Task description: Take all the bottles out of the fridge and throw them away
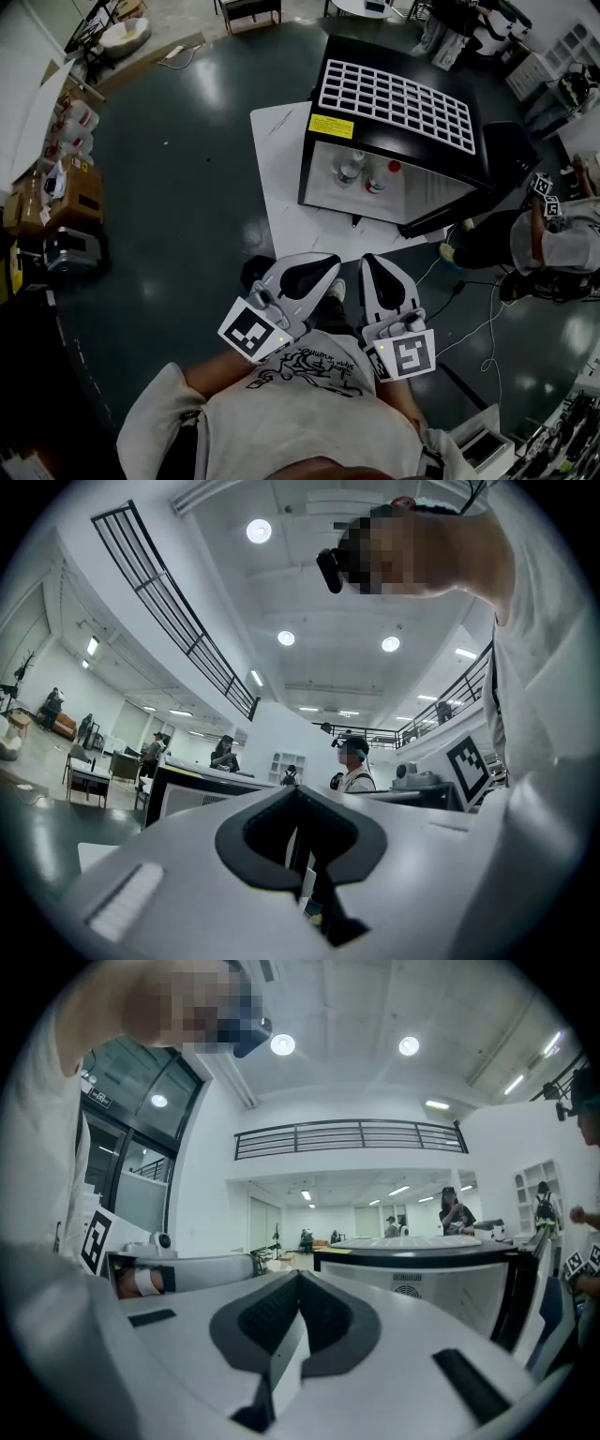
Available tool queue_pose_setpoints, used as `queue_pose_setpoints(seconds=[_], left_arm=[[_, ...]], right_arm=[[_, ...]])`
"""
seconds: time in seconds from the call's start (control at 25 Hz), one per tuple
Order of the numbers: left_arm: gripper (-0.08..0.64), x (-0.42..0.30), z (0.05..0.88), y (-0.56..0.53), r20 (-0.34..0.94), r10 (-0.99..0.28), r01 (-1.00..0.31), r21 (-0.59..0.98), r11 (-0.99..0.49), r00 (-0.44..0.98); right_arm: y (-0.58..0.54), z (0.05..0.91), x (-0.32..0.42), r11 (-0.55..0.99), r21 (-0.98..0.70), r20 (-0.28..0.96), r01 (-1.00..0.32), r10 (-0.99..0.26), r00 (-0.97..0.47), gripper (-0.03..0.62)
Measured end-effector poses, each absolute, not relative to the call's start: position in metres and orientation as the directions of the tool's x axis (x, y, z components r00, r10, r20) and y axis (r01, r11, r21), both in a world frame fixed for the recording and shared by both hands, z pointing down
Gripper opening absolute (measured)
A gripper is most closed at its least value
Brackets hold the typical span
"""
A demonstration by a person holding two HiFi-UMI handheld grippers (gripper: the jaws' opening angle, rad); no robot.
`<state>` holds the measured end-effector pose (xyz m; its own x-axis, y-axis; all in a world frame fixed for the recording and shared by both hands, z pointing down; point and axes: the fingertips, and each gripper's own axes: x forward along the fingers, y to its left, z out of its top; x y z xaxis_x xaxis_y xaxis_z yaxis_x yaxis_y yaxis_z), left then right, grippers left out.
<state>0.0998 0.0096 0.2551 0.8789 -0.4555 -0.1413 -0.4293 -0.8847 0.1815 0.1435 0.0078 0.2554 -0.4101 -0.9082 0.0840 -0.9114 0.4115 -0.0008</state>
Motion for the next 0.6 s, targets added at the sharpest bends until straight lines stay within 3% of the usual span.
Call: queue_pose_setpoints(seconds=[0.6], left_arm=[[0.005,0.159,0.253,-0.011,-0.144,-0.456,-0.437,0.141,-0.888,0.879]], right_arm=[[-0.012,0.255,0.204,0.400,0.013,0.070,-0.916,-0.915,-0.398,0.008]])
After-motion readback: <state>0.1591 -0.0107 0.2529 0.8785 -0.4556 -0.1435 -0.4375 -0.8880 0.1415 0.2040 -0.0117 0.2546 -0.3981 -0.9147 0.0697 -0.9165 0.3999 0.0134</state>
